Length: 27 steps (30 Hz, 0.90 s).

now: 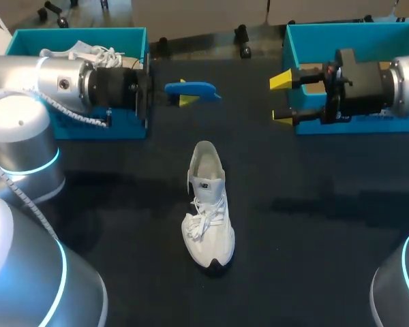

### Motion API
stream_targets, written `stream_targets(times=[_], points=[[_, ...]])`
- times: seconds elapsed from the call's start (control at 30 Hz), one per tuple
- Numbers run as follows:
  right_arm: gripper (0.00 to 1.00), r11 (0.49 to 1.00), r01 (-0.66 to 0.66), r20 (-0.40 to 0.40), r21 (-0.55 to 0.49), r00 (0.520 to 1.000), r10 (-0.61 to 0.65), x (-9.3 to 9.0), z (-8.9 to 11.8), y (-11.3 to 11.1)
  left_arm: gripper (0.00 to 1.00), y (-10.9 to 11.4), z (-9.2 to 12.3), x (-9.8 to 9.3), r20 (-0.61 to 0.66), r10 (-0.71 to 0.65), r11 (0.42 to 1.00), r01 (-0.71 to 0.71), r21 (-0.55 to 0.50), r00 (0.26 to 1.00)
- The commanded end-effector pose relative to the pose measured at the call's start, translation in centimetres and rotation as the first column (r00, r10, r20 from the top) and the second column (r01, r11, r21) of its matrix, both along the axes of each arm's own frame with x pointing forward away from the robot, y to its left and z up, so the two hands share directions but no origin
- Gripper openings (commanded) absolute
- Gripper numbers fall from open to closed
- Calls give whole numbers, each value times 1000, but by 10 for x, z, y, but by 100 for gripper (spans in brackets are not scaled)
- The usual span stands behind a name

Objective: Take the shoe out of the shoebox, open the shoe tongue, remove and reinsert the insole, then place the shoe into the shoebox

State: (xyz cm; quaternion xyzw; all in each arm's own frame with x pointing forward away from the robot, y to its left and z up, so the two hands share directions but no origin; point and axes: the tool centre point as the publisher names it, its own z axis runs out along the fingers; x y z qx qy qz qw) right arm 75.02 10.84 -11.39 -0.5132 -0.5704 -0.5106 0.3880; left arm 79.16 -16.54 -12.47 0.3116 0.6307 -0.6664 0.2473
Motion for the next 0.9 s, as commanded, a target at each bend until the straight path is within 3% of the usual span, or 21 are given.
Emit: stream_targets(times=[0.03, 0.17, 0.43, 0.67, 0.9], points=[[100, 1000, 2, 0, -1, 1000, -2, 0, 0, 2, 0, 1, -4, -4, 182, 15, 999, -9, -35, 983], [100, 1000, 2, 0, -1, 1000, -2, 0, 0, 2, 0, 2, -7, -2, 381, 30, 999, -11, -50, 924], [100, 1000, 2, 0, -1, 1000, -2, 0, 0, 2, 0, 3, -8, 2, 621, 115, 991, -49, -122, 775], [100, 1000, 2, 0, -1, 1000, -2, 0, 0, 2, 0, 4, -13, 11, 727, 155, 987, -84, -134, 668], [100, 1000, -5, 2, -3, 1000, 6, 0, 1, 12, 0, 5, -15, 16, 727, 171, 985, -101, -139, 665]])
